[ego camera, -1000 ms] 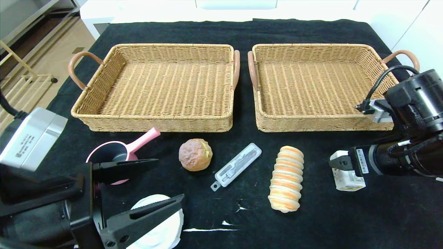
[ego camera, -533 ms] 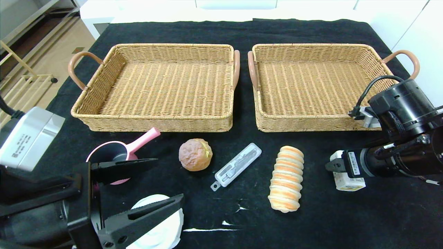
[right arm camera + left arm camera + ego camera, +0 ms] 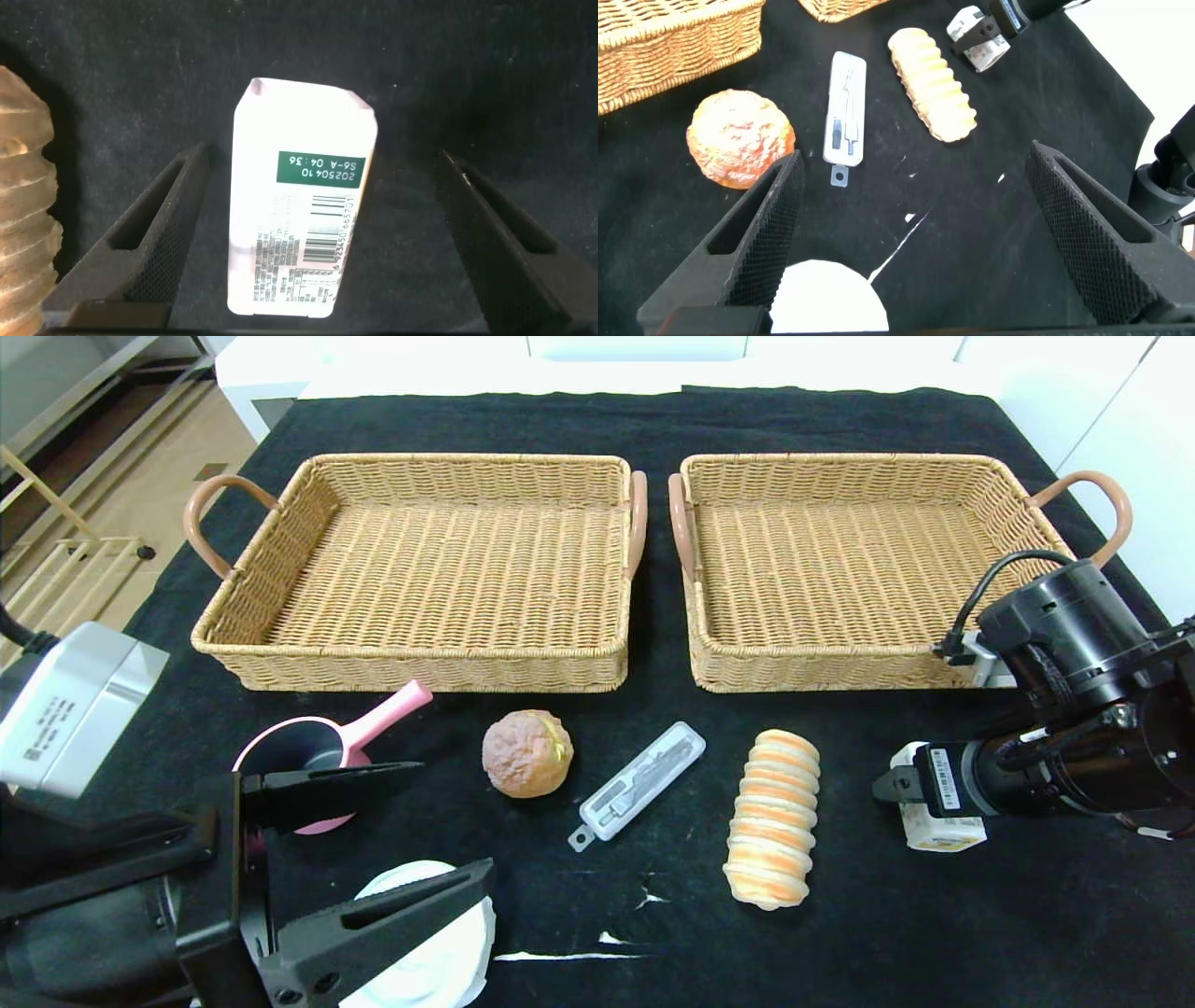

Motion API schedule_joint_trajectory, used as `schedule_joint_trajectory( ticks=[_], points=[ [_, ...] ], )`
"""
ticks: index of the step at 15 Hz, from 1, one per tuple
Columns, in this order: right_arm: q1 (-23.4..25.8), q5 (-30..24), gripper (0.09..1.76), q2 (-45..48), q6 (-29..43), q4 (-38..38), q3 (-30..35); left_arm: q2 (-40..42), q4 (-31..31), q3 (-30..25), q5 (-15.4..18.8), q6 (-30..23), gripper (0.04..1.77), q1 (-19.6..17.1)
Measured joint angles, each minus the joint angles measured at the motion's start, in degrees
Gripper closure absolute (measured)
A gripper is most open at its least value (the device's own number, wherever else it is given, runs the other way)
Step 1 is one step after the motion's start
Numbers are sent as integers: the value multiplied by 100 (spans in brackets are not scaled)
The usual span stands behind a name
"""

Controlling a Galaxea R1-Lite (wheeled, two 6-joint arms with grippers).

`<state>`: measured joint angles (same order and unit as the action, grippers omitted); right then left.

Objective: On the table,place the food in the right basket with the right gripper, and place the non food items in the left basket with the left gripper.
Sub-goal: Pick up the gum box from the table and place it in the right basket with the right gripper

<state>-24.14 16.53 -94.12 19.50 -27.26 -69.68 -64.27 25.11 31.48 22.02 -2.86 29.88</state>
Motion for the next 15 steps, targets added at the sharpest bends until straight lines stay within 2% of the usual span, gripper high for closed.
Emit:
schedule_joint_trajectory(
  ticks=[1, 4, 7, 8, 15],
  points=[
    [0, -2, 14, -4, 0, 2, -2, 2, 0, 0, 0, 0, 9, 0],
    [-4, -9, 65, -9, 0, 0, -2, 5, 2, 0, 0, 2, 9, -6],
    [-9, -16, 99, -13, 0, -7, 2, 11, 2, 0, 0, 4, 9, -11],
    [-9, -16, 104, -15, 0, -2, 6, 13, 2, -2, 0, 6, 9, -11],
    [-13, -9, 105, -77, 1, 9, 45, 11, 5, -17, 0, 15, 9, -9]
  ],
)
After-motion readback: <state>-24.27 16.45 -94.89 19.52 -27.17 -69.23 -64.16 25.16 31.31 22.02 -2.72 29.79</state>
